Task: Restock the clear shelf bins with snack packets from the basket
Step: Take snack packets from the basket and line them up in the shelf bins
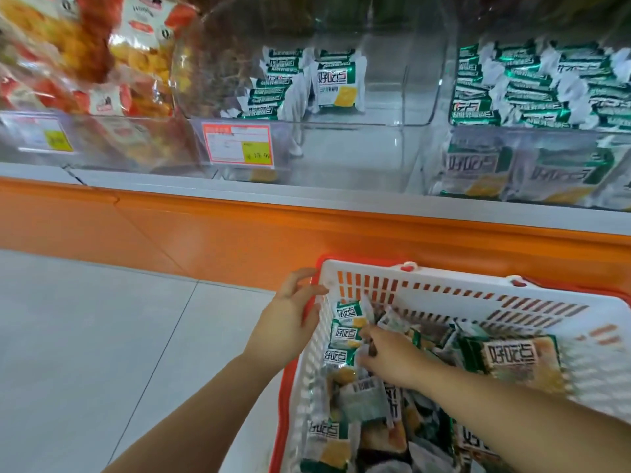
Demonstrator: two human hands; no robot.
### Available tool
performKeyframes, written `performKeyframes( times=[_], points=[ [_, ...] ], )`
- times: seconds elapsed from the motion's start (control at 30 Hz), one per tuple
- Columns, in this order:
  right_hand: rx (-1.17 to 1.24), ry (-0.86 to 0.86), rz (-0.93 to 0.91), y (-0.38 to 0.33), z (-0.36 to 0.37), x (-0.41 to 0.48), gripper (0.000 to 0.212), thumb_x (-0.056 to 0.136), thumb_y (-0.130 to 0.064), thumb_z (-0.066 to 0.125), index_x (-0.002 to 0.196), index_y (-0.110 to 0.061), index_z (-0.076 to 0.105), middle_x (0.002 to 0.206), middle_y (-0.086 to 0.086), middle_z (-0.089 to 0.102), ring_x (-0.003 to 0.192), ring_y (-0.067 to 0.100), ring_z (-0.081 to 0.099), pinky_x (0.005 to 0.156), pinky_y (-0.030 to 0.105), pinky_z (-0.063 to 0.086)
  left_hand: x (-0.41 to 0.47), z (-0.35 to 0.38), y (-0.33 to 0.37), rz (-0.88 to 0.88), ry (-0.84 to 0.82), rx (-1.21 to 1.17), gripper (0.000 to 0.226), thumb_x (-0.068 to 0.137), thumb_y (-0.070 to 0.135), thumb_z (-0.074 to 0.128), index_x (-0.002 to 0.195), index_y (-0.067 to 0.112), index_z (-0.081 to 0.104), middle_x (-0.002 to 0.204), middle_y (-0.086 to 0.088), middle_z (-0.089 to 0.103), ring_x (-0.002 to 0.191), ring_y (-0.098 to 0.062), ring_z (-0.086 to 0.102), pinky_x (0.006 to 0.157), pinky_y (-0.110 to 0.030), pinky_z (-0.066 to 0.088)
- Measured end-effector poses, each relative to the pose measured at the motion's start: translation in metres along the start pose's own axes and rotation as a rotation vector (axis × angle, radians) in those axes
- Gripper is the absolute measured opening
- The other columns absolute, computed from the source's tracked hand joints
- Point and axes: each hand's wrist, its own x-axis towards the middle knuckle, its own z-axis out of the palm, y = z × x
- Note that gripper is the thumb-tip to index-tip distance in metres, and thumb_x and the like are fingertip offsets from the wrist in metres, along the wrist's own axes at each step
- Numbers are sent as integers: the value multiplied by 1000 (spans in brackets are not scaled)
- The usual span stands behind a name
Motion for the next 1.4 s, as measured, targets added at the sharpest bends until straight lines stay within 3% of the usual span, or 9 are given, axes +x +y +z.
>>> performKeyframes(
  times=[0.17, 0.3, 0.47, 0.53, 0.67, 0.9, 1.1, 1.23, 1.4],
  points=[
    [17, 83, 34, -4, 8, 10, 10, 91, -28, 60, 96, -21, 54, 99, 1, 58, 90, 16, 56, 75, 29, 43, 1, -2, 1, -10, -32, 15, 24, 94, 17, 53, 115, 21, 63, 143, 9, 35, 70, -3, 55, 66, -16, 36],
    [-84, 149, -111, -21, -18, -3, 8, 88, -25, 63, 94, -21, 60, 89, -4, 58, 86, 15, 56, 78, 29, 45, 3, -10, 5, 1, -112, 73, 26, 95, 21, 53, 119, 21, 61, 145, 9, 31, 67, 0, 51, 69, -16, 38],
    [-145, 214, -293, -49, -76, -42, 11, 87, -23, 65, 98, -22, 65, 92, -15, 61, 79, -1, 54, 72, 13, 42, 12, -42, 22, -28, -217, 43, 29, 96, 26, 53, 124, 24, 60, 138, 7, 46, 122, -11, 47, 103, -23, 34],
    [-223, 233, -364, -61, -100, -63, 13, 88, -25, 65, 100, -22, 67, 76, -18, 54, 65, -5, 47, 57, 10, 35, 15, -59, 37, 1, -206, -5, 28, 95, 27, 55, 123, 25, 60, 131, 10, 51, 118, -6, 48, 102, -22, 36],
    [-275, 318, -475, -83, -136, -99, 10, 87, -30, 65, 97, -30, 66, 79, -15, 57, 65, -4, 47, 56, 13, 34, 19, -93, 79, 66, -192, -35, 33, 91, 32, 61, 123, 27, 60, 120, 15, 57, 99, 6, 50, 82, -1, 35],
    [-75, 546, -677, -102, -177, -133, 12, 83, -18, 69, 87, -29, 66, 66, -3, 58, 63, 9, 50, 56, 18, 35, 21, -147, 134, 215, -144, 44, 36, 84, 23, 70, 119, 22, 62, 93, 25, 59, 84, 16, 51, 72, -3, 36],
    [96, 814, -769, -108, -207, -140, 21, 87, -8, 63, 103, -21, 68, 85, -5, 66, 80, 4, 58, 75, 15, 48, 42, -187, 161, 270, 34, 139, 34, 90, 30, 63, 123, 28, 59, 104, 22, 59, 86, 9, 50, 71, -1, 34],
    [-37, 933, -619, -99, -236, -127, 32, 92, -15, 57, 123, -23, 61, 123, -10, 56, 113, -2, 45, 99, 11, 27, 81, -208, 163, 215, 201, 199, 38, 89, 28, 64, 127, 24, 57, 102, 16, 53, 88, -2, 48, 69, -1, 36],
    [-36, 865, -574, -95, -252, -106, 32, 94, -20, 55, 125, -27, 58, 147, -12, 36, 132, 1, 32, 103, 14, 18, 157, -208, 156, 143, 185, 339, 40, 89, 23, 65, 128, 18, 57, 122, -5, 56, 95, -14, 51, 80, -21, 37]
  ],
)
